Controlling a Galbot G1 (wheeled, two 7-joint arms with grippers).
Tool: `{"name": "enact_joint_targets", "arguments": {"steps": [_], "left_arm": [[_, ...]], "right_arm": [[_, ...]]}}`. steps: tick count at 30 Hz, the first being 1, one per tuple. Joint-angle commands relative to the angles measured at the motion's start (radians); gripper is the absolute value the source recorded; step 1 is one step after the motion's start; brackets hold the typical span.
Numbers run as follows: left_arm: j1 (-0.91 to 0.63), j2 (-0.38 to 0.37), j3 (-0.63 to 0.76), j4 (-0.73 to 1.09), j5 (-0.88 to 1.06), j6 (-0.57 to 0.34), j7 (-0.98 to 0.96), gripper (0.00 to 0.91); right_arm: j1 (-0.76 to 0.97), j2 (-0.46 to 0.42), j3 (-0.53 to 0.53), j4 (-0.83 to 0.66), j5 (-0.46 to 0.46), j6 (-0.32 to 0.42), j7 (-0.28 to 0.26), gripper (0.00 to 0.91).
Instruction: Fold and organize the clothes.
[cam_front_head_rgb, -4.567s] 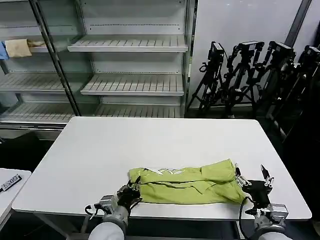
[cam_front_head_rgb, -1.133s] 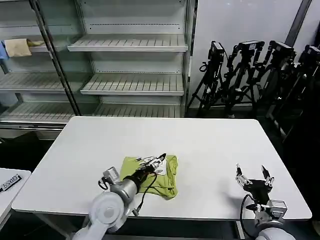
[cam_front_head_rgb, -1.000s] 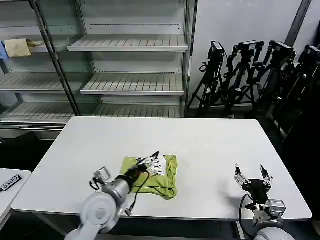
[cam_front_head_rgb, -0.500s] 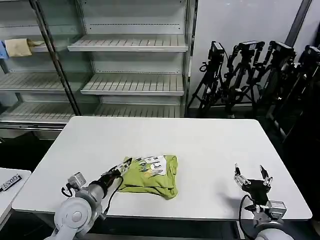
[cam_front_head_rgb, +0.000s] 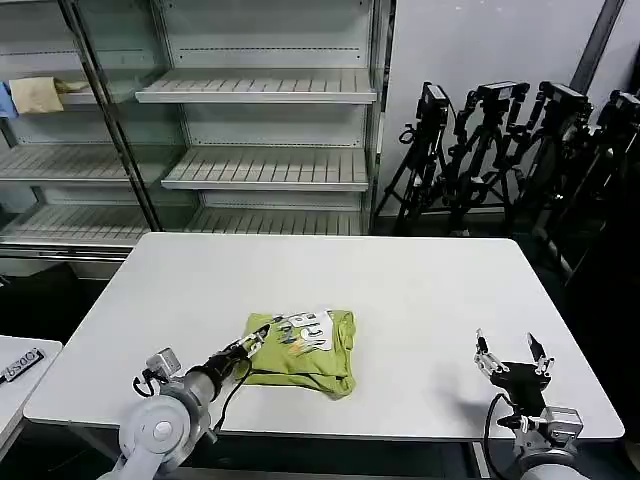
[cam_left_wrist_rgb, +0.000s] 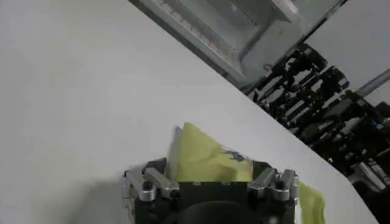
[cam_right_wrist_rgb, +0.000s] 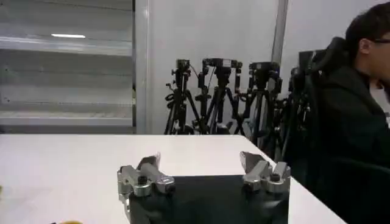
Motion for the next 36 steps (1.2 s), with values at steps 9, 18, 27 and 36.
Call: {"name": "enact_joint_targets", "arguments": {"steps": [9,18,27,36], "left_arm": [[-0.017,-0.018,0.029,0.029,-0.037,0.001,0.013,0.111],[-0.003,-0.017,0.014,0.031,-0.092,-0.031,0.024,0.030],[0.002,-0.036,-0.002,0.024,-0.139,-0.049,0.043,0.030],[0.026,-0.100,-0.040,-0.013,-0.230,-0.062,0.044,0.030]], "right_arm": [[-0.012,0.011,0.012,0.014,-0.004,-0.003,0.004,0.907],[-0.014,0.016,0.012,0.019,-0.008,-0.006,0.005,0.907],[-0.016,0.015,0.014,0.032,-0.007,-0.013,0.008,0.907],[-0.030,0.013,0.028,0.049,-0.002,-0.016,0.009,0.907]]}}
